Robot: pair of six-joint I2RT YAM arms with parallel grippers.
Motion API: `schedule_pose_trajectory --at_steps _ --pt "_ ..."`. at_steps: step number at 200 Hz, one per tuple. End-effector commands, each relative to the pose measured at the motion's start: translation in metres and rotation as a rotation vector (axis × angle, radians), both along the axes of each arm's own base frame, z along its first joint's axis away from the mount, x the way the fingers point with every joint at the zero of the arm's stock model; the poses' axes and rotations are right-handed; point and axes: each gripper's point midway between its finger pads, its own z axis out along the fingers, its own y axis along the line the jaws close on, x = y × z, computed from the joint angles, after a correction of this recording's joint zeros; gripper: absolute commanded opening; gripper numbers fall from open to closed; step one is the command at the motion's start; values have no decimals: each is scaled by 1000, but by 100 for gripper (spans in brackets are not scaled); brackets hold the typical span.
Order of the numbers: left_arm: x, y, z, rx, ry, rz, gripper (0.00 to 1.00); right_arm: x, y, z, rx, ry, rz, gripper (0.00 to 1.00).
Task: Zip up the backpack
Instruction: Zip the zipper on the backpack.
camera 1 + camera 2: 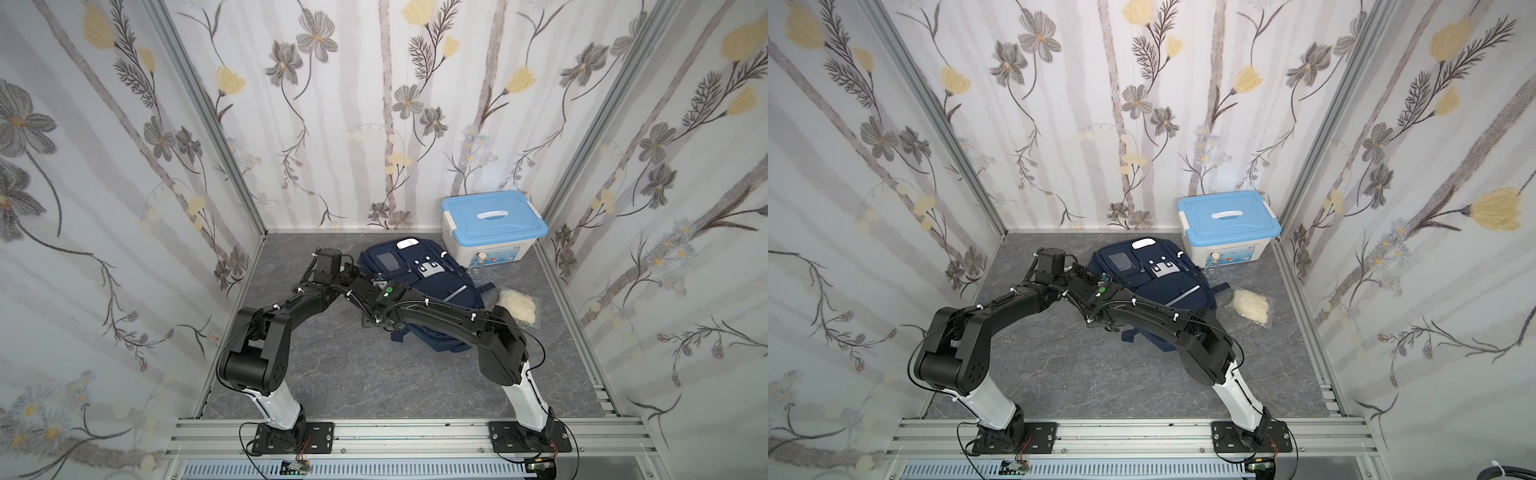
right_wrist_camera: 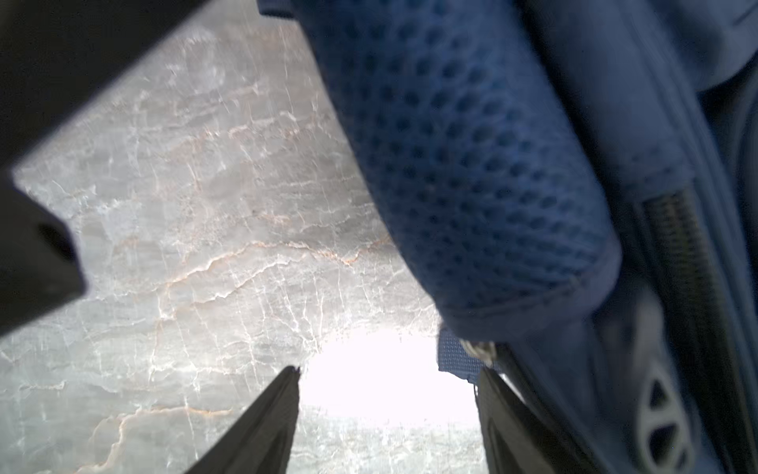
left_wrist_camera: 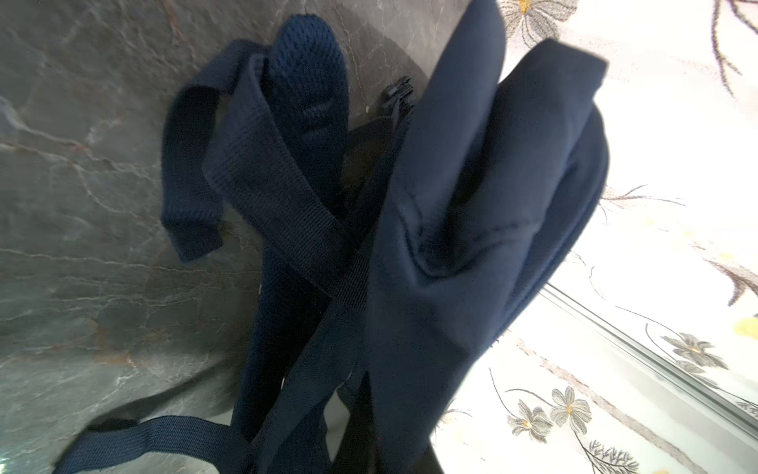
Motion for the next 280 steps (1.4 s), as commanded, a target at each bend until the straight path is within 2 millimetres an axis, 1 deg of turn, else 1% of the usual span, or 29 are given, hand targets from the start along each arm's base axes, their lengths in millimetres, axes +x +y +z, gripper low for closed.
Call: schedule_pose_trajectory --at_steps 1,22,47,61,78,95,104,107,116,130,138,148,155,174,184,213,226,243,256,280 --pt "6 -5 25 -99 -35 19 0 19 -11 8 -84 -126 -11 70" --pt "6 -7 28 -124 -33 16 0 26 -14 5 -119 -164 -13 71" --pt "3 -6 33 -139 -31 22 0 37 -12 16 -151 -259 -5 70" --pt "3 -7 36 -156 -29 22 0 42 -9 15 -165 -286 16 69" --pt "3 -8 39 -175 -30 23 0 48 -13 19 -198 -335 6 67" --pt "0 -8 35 -176 -18 24 0 55 -16 30 -204 -396 -7 64" --pt "-1 -8 33 -180 -10 27 0 58 -14 34 -198 -415 -2 58" --pt "-1 -7 33 -182 -10 28 0 59 -13 34 -196 -417 6 55" --pt "0 -8 33 -187 -8 29 0 61 -12 33 -202 -417 15 39" --pt "-1 -8 33 -190 -7 28 0 62 -15 31 -209 -413 16 25" --pt "-1 -8 34 -189 -11 29 0 61 -15 31 -207 -412 16 20" --pt "-2 -7 31 -185 -4 32 0 61 -16 36 -199 -417 14 19" --pt "-2 -7 30 -184 -3 34 0 61 -15 38 -192 -416 20 14" --pt "0 -5 25 -180 8 39 0 53 -12 40 -170 -398 50 0" --pt "2 -1 21 -175 11 47 0 46 -11 39 -148 -374 67 0" --pt "12 17 6 -151 30 79 0 23 -22 35 -85 -284 94 0" --pt "19 26 2 -145 32 90 0 11 -24 26 -50 -221 114 0" --pt "27 36 -4 -129 39 99 0 -11 -18 15 8 -113 183 0" --pt "30 43 -10 -93 44 95 0 -26 -15 14 49 -51 221 0" --pt "35 57 -27 -66 72 95 0 -45 -25 16 62 28 245 0"
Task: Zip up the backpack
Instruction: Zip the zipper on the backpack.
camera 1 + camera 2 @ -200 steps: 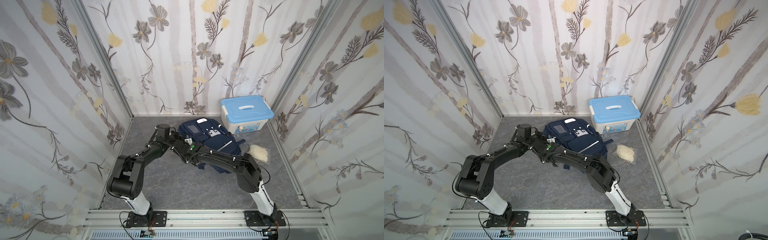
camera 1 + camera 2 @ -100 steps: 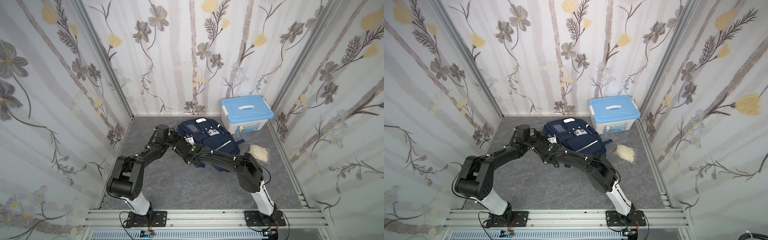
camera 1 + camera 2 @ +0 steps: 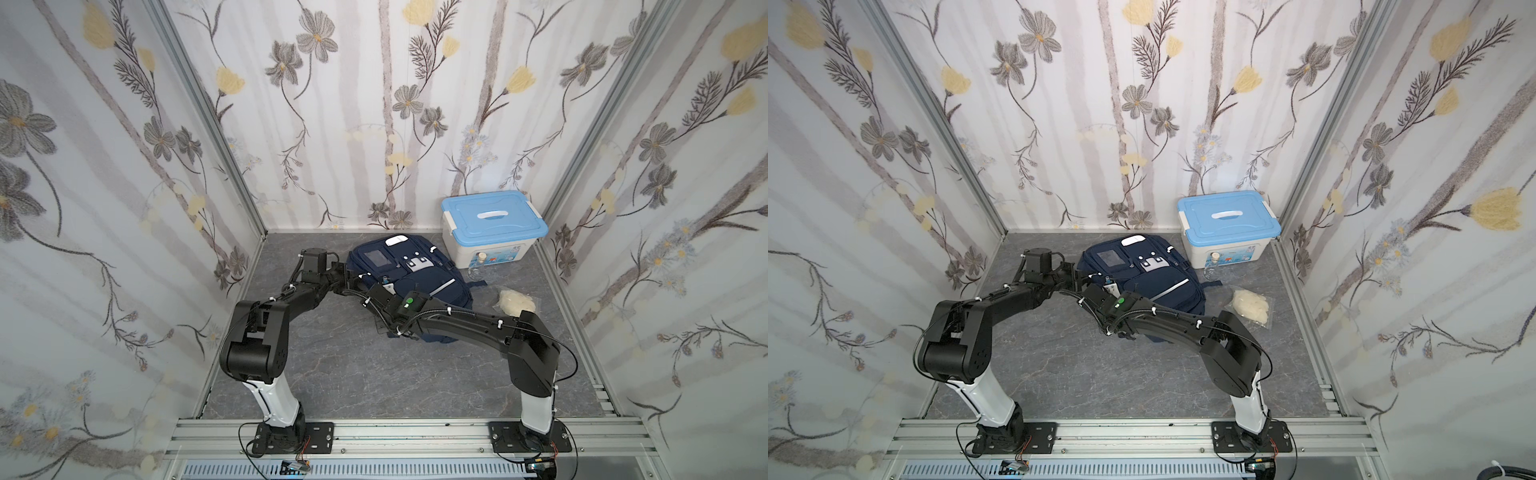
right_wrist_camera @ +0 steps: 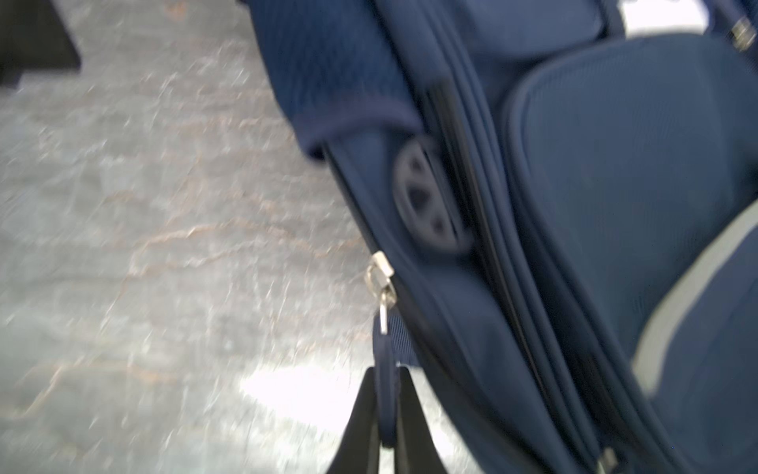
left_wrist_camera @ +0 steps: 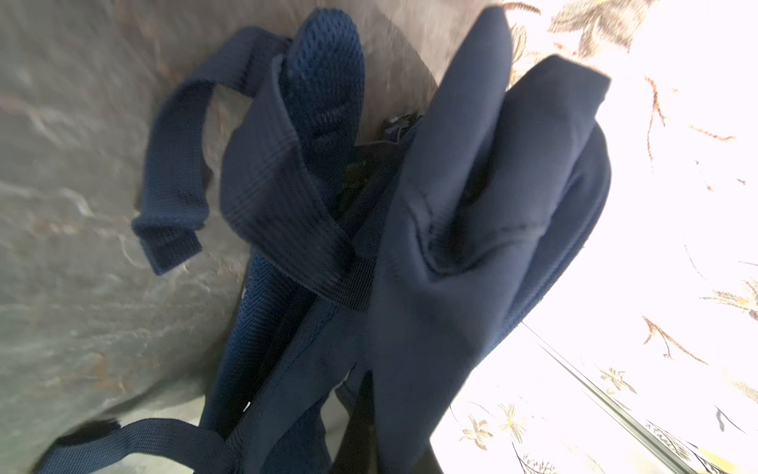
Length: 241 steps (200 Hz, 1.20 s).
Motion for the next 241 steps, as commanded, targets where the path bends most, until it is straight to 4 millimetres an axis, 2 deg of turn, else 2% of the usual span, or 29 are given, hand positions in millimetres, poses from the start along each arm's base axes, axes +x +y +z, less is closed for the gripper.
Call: schedule_pose_trajectory --at_steps 1,27,45,79,97,100,108,117,129,141,148,154,166,176,179,194,211,224,241 --pt "7 12 -10 16 10 4 0 -26 -2 2 51 127 41 0" --pt "12 27 -31 29 47 -17 0 -51 -10 -10 34 243 110 0" --pt "16 44 -46 45 75 -19 0 -66 -21 -17 4 300 152 0" --pt "26 99 -67 108 116 34 0 -86 -62 -22 -39 387 174 0" --pt "38 122 -70 142 112 40 0 -88 -70 -12 7 404 190 0" --pt "41 124 -71 145 109 34 0 -88 -69 -9 18 406 196 0" --pt "49 127 -70 158 99 17 8 -87 -61 -1 51 409 220 0" --pt "57 128 -68 175 87 -5 15 -86 -45 9 95 418 256 0" --pt "65 127 -62 186 68 -27 40 -88 -16 19 153 445 316 0" --pt "74 127 -39 222 19 -48 51 -95 16 26 193 467 393 0" --pt "72 126 -26 250 3 -58 63 -97 33 30 211 473 427 0" --pt "69 126 -15 269 -10 -63 65 -97 45 32 229 481 446 0" --pt "59 122 6 277 -38 -66 70 -97 66 36 268 498 482 0" --pt "44 116 23 264 -47 -69 73 -92 77 39 286 494 484 0" --pt "34 111 19 248 -24 -75 73 -91 79 40 290 491 483 0" --pt "-4 92 26 170 -2 -82 72 -81 86 46 301 460 473 0" --pt "-51 78 16 118 69 -85 69 -72 92 48 309 444 470 0" --pt "-84 69 10 73 117 -81 69 -68 94 42 299 441 474 0" --pt "-117 67 20 66 136 -61 69 -63 93 30 273 442 473 0"
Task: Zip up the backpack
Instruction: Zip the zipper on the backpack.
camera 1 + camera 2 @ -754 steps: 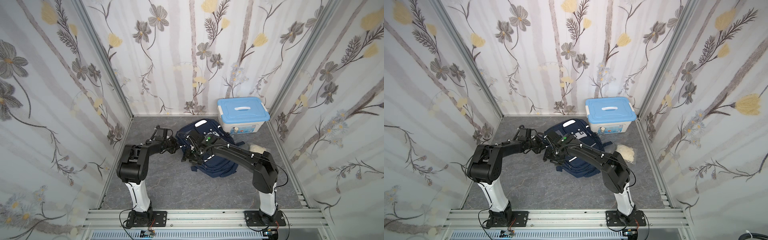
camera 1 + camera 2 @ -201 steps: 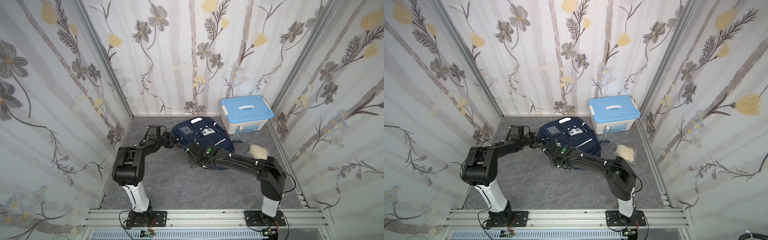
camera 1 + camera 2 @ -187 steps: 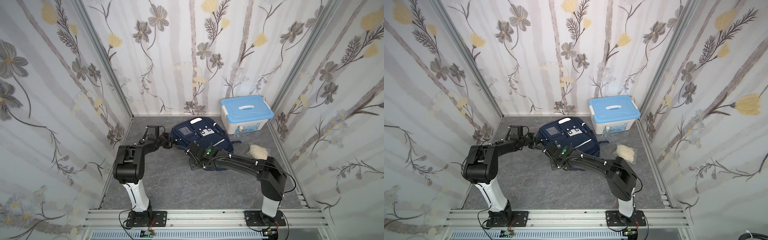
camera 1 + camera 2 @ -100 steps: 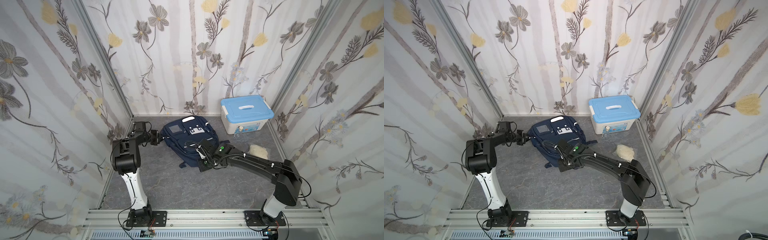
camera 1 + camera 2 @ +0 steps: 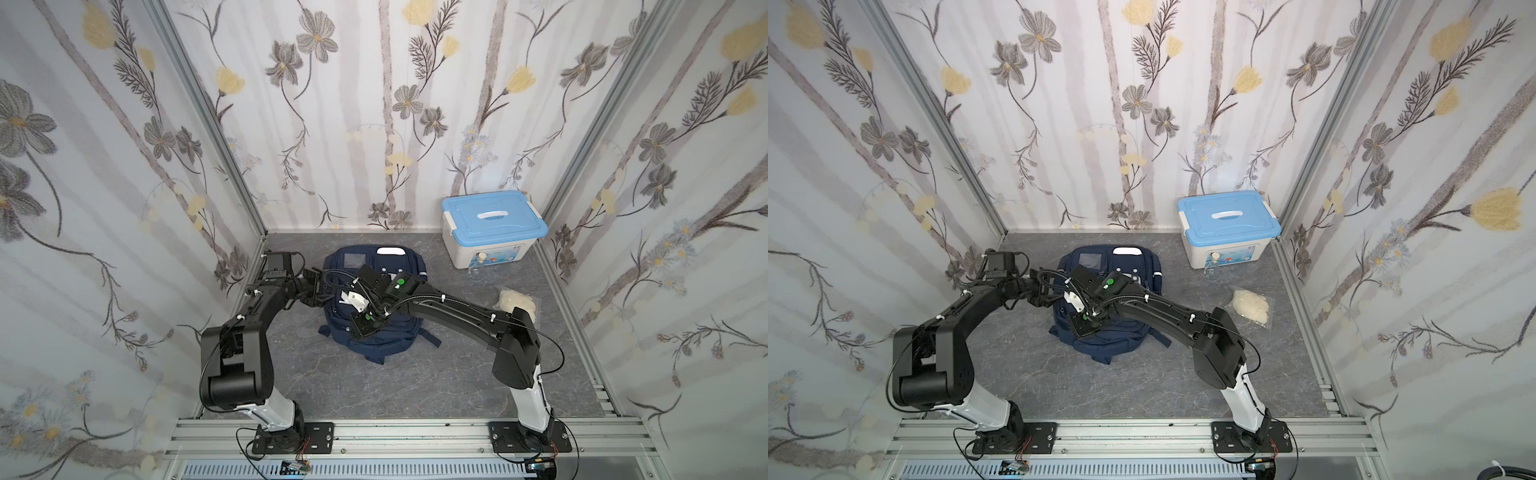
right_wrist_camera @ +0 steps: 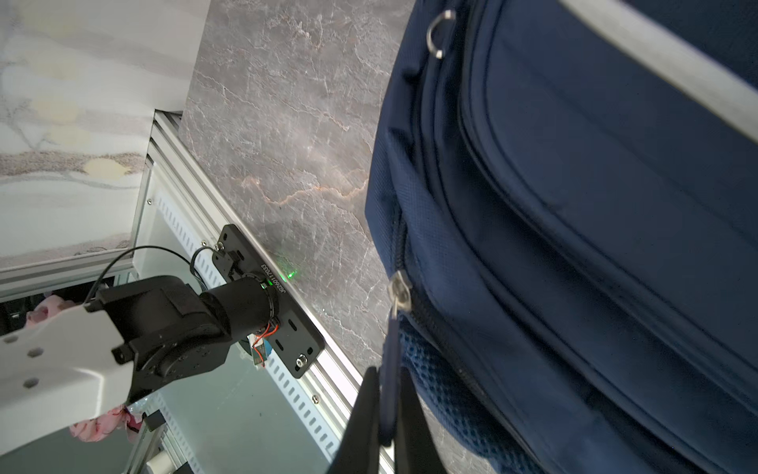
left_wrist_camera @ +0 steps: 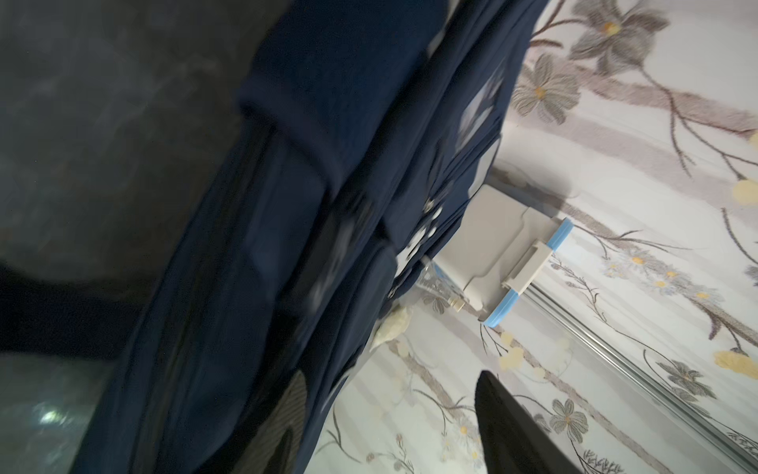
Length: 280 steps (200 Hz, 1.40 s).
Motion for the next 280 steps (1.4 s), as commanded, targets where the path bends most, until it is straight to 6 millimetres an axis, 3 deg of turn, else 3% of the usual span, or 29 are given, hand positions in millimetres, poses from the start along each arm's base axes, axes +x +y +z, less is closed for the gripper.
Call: schedule_pose_trajectory --at_steps 1,18,29,37,70,97,160,184,214,247,280 --pt "-36 -7 11 -57 58 35 69 5 2 -9 -8 -5 19 0" --pt "-62 -20 6 -32 128 -19 69 12 3 -19 -20 -3 15 0" --pt "-64 -28 2 -63 112 11 70 14 8 -16 -7 -6 17 0" --pt "-66 -28 -8 -81 124 50 69 18 8 -13 -5 -20 8 0" --pt "-104 -24 -16 -5 172 54 63 28 10 -11 1 -35 -7 0" --pt "-93 -19 -11 28 125 78 64 20 14 -9 15 -18 14 0" --pt "-86 -31 -34 26 154 50 57 12 16 7 48 -21 32 0" --pt "-78 -35 -37 45 149 27 41 4 20 10 61 -14 58 0" --pt "-73 -33 -50 70 168 18 0 -8 18 8 61 7 89 0" --pt "-63 -25 -52 90 163 13 0 -23 -16 -20 -58 21 97 0" --pt "-74 7 -56 120 201 25 0 -13 -105 -55 -302 -23 42 0"
